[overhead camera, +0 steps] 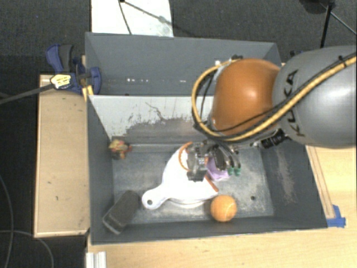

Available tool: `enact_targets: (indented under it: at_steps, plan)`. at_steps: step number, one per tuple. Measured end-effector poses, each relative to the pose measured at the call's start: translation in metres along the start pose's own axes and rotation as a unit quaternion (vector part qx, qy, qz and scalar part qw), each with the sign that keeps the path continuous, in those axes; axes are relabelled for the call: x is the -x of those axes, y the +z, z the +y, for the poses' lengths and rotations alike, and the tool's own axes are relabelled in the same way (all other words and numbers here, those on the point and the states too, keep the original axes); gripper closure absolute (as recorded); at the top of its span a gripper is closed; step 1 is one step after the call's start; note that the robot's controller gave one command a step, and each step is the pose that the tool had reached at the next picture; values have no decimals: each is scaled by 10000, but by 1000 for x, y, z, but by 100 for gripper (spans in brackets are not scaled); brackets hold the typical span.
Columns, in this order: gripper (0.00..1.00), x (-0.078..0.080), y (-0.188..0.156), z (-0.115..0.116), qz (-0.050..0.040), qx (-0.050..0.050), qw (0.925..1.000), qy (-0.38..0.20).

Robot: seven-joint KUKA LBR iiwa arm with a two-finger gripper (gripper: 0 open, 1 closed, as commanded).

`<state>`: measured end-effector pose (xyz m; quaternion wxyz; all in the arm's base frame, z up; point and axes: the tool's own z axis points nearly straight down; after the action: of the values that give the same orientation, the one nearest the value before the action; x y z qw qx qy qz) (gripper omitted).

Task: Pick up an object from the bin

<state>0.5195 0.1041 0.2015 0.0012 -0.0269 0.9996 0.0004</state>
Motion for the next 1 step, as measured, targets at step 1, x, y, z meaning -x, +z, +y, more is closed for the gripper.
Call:
enact_targets:
  at_steps: [1]
  plan:
    - [100, 0, 0, 0, 0, 0, 10000, -2]
